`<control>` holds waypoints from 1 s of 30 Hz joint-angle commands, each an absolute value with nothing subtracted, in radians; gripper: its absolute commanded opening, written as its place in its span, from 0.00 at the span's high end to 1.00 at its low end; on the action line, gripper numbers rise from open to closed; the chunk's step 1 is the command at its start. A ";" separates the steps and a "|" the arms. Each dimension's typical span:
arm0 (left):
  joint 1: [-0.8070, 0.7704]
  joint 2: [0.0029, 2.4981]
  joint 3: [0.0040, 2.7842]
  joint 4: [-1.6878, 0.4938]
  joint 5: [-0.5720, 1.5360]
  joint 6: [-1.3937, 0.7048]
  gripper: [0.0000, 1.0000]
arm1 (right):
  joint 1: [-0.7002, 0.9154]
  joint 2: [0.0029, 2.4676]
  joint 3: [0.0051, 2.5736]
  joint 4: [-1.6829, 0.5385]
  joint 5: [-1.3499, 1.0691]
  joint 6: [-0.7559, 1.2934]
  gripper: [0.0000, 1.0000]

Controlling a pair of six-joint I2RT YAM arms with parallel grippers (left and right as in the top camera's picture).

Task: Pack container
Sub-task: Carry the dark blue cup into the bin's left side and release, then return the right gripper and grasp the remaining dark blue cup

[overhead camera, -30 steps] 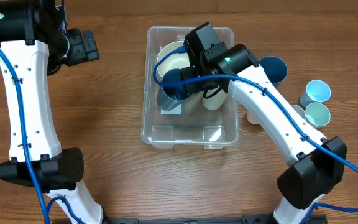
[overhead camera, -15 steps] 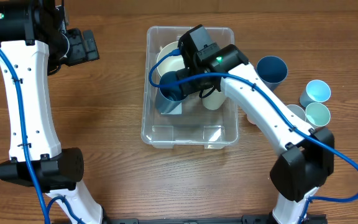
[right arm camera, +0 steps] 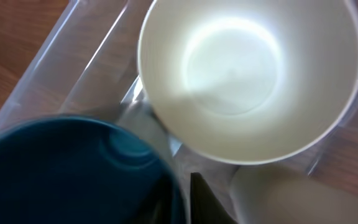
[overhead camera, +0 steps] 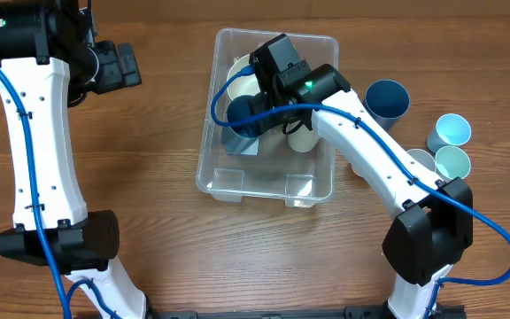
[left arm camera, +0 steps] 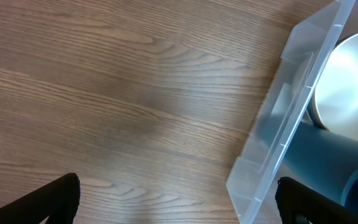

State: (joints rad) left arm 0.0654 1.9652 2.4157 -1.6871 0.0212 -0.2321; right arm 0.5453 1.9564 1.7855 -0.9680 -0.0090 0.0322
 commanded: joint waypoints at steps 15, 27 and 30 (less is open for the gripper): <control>0.063 1.961 2.424 -1.689 0.015 -0.213 0.00 | 0.544 1.897 1.901 -1.027 0.027 0.025 0.64; 0.063 1.961 2.424 -1.689 0.015 -0.213 0.00 | 0.535 1.810 2.057 -1.124 0.011 0.030 0.57; 0.063 1.961 2.424 -1.689 0.015 -0.213 0.00 | 0.501 1.798 2.108 -1.167 0.102 0.090 0.51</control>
